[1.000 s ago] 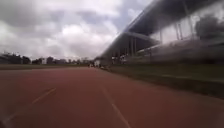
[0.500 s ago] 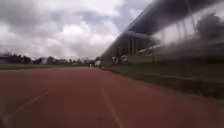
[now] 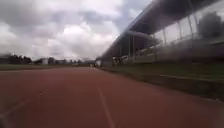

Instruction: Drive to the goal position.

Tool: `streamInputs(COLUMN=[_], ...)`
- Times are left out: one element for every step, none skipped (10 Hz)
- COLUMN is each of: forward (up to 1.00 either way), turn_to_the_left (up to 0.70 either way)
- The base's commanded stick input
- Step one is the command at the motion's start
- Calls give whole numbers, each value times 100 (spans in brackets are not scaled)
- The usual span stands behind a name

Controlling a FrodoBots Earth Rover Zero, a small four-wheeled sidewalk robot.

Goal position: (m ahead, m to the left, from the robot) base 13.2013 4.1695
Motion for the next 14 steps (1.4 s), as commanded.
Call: streamInputs(forward=[70,70,70,70,70,70,70,70,70,70,70,70,70,70], turn_to_the_left=[1,1,1,1,1,1,1,1,1,1,1,1,1,1])
